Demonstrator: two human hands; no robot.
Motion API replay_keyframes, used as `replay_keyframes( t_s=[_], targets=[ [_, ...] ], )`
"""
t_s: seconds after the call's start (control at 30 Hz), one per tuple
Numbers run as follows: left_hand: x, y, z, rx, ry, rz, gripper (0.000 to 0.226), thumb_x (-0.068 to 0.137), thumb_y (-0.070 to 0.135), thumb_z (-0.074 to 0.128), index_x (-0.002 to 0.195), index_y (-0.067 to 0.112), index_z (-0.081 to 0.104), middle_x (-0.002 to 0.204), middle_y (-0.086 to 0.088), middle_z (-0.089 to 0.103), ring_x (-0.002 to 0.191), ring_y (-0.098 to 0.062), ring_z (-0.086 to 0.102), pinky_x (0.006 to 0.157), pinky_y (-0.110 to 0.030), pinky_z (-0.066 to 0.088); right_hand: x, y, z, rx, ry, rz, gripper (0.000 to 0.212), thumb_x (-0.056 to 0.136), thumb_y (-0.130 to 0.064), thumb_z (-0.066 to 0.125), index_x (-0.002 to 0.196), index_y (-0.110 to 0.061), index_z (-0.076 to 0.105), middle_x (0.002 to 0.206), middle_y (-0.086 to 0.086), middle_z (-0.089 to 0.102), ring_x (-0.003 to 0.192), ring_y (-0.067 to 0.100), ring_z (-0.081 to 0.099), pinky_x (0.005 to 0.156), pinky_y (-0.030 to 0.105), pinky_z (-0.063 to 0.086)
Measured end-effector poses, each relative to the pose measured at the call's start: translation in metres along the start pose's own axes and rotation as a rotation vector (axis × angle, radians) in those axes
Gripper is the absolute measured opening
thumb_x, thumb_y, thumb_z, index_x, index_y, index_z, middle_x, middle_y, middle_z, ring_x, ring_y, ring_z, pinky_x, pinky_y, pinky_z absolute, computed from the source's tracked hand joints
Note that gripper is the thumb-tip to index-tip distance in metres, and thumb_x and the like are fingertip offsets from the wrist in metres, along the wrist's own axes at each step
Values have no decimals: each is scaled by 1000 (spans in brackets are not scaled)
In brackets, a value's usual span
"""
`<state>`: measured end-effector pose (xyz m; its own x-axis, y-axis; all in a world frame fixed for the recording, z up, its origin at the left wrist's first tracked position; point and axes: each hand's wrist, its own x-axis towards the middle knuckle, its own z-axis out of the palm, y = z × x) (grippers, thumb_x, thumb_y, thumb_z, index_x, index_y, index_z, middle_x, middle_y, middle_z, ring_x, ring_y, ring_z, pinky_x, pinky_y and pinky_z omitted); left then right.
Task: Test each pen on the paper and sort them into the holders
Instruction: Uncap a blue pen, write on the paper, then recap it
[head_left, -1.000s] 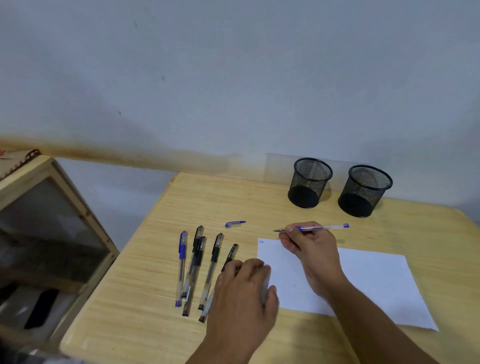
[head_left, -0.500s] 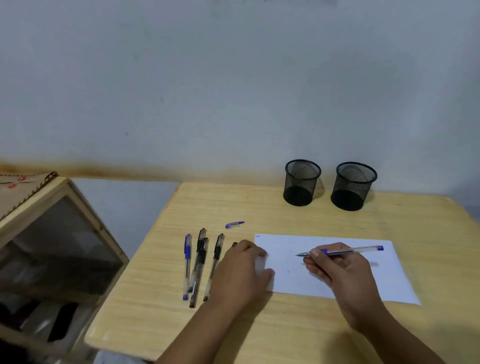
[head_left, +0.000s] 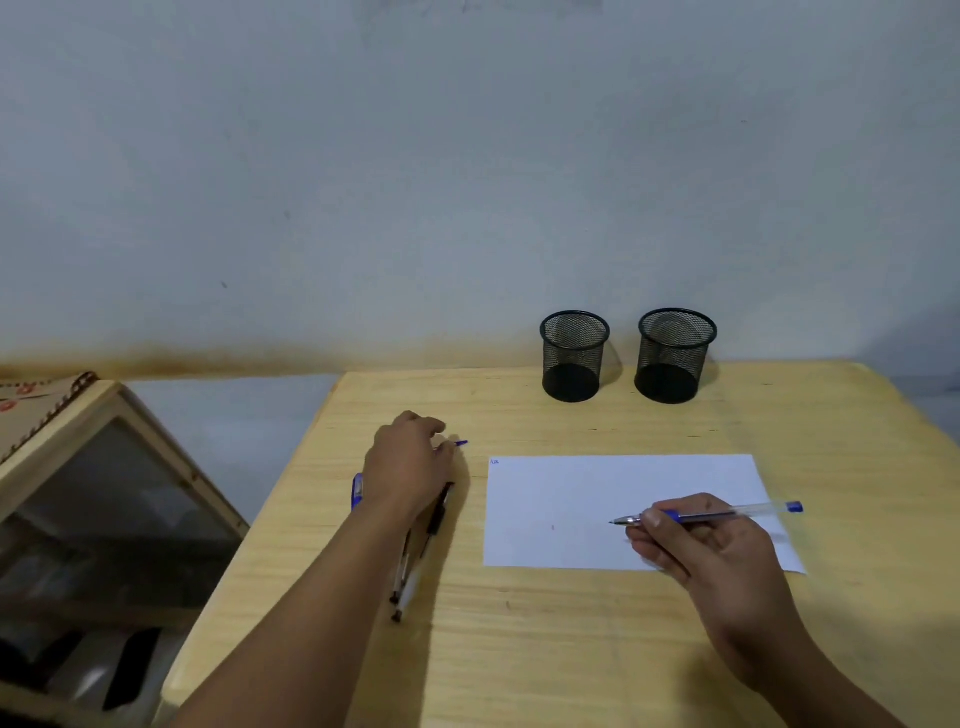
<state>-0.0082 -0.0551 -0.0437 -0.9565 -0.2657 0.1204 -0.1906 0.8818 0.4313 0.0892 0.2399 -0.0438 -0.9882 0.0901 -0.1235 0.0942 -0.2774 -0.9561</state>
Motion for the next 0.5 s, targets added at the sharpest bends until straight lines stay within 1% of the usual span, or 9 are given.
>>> replay_keyframes(
  t_s=[0.03, 0.07, 0.1, 0.17, 0.23, 0.3, 0.37, 0.4, 0.5],
  targets=[
    [4, -2, 0, 37, -24, -19, 34, 91, 35, 58, 123, 25, 65, 126, 4, 58, 115, -23, 54, 89, -40, 50, -1, -1, -1, 4, 3, -3, 32, 71, -25, 80, 87, 0, 69, 83, 21, 75, 84, 34, 75, 73, 28, 62],
    [8, -2, 0, 72, -44, -32, 34, 92, 36, 57, 123, 25, 65, 127, 3, 58, 115, -25, 53, 90, -41, 50, -2, -1, -3, 2, 6, -8, 27, 75, -20, 78, 88, 1, 68, 83, 21, 75, 85, 34, 75, 73, 28, 62],
    [10, -2, 0, 101, -59, -39, 32, 91, 33, 56, 121, 25, 66, 125, 3, 59, 113, -26, 54, 89, -41, 50, -3, -1, -4, 3, 6, -10, 18, 82, -12, 73, 90, 3, 67, 83, 21, 75, 85, 35, 75, 73, 28, 62],
    [12, 0, 0, 131, -79, -30, 27, 89, 24, 54, 109, 26, 72, 113, 3, 64, 101, -26, 58, 82, -40, 53, -4, 0, -7, -5, 11, -9, 8, 89, -2, 66, 92, 5, 66, 83, 21, 75, 85, 34, 75, 73, 27, 62],
    [13, 1, -1, 156, -86, -17, 26, 88, 20, 52, 98, 28, 75, 98, 5, 69, 88, -25, 60, 76, -39, 55, -4, 0, -8, -14, 16, -7, 8, 89, -1, 65, 93, 6, 66, 84, 22, 75, 85, 34, 75, 73, 27, 62],
    [11, 2, -2, 162, -76, -4, 25, 88, 23, 53, 99, 30, 74, 97, 7, 69, 88, -24, 61, 74, -37, 55, -5, -3, -8, -12, 18, -5, 8, 89, -1, 66, 93, 6, 66, 84, 21, 75, 85, 33, 75, 73, 27, 62],
    [4, 6, -3, 120, -55, 22, 21, 90, 29, 55, 102, 34, 71, 100, 11, 70, 92, -22, 61, 75, -36, 53, -5, -4, -9, -16, 29, -7, 8, 89, -2, 67, 92, 5, 66, 83, 19, 76, 85, 33, 75, 76, 31, 62],
    [-1, 9, -4, 80, -48, 38, 18, 91, 33, 56, 102, 35, 70, 99, 13, 70, 91, -19, 62, 75, -34, 53, -4, -5, -9, -20, 32, -8, 7, 89, -2, 67, 92, 4, 66, 82, 19, 76, 85, 33, 75, 79, 34, 61],
    [-24, 26, -9, -74, -52, 98, 14, 91, 37, 59, 101, 37, 69, 94, 21, 69, 76, -8, 64, 70, -30, 52, -2, -8, -6, -10, 44, -7, 5, 89, -1, 66, 92, 3, 67, 83, 20, 76, 86, 34, 74, 83, 40, 57]
  ],
)
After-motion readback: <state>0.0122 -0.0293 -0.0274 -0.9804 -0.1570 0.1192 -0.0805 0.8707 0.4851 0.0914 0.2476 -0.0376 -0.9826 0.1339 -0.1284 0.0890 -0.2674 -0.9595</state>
